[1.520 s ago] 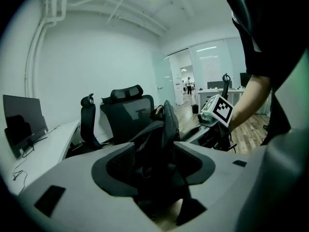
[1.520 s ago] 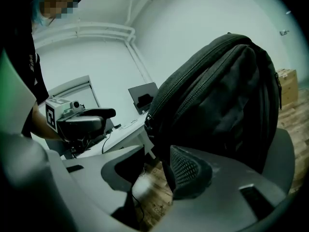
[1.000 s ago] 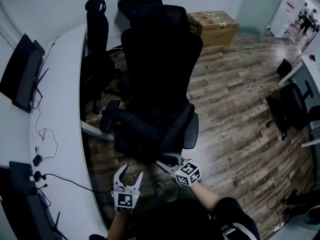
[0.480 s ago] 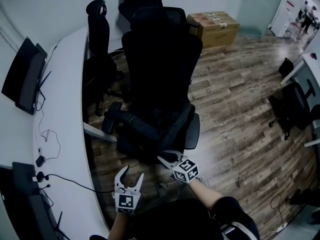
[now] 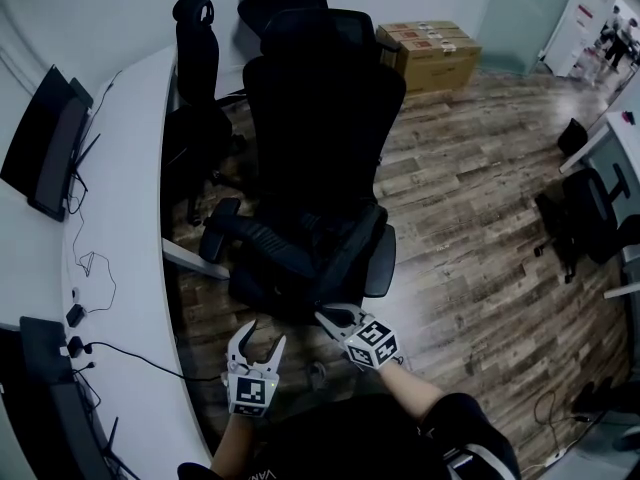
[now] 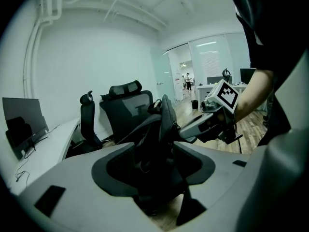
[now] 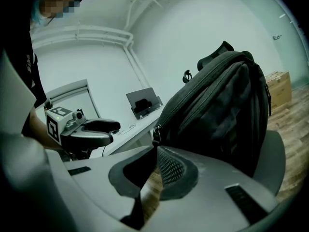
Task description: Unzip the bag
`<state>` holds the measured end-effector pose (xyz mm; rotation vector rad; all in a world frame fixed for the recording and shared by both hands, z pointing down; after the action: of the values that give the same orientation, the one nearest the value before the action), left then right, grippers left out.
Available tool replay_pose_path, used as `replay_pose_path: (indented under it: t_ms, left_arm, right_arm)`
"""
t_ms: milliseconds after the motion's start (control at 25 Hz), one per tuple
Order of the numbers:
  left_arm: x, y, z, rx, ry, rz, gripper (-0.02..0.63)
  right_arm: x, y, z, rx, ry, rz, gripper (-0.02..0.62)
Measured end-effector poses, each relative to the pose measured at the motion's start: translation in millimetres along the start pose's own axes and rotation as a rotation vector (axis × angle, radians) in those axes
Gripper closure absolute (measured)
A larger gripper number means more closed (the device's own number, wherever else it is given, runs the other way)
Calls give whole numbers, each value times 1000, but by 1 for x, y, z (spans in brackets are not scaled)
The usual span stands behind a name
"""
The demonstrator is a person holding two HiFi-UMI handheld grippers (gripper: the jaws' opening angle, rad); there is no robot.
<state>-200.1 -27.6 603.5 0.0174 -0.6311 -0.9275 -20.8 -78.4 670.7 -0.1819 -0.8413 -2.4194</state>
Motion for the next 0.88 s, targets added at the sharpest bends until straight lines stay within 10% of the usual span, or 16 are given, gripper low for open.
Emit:
replay_pose_path:
  t_ms: [880]
  left_arm:
    - [111,23,-6,293,-96,180,321]
  right_arm:
    - [-21,5,-49,92,-8,-176,548]
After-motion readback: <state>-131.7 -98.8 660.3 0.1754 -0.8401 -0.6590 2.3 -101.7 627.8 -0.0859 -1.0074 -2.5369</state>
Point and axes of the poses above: the fingertips, and each gripper's own axes: x forward along the fingers, y to its right, z out of its underside, the point moved 7 cm from there along -x, backward along the fingers, and after that the axes turned 4 degrees about x, right-handed, at the moved point
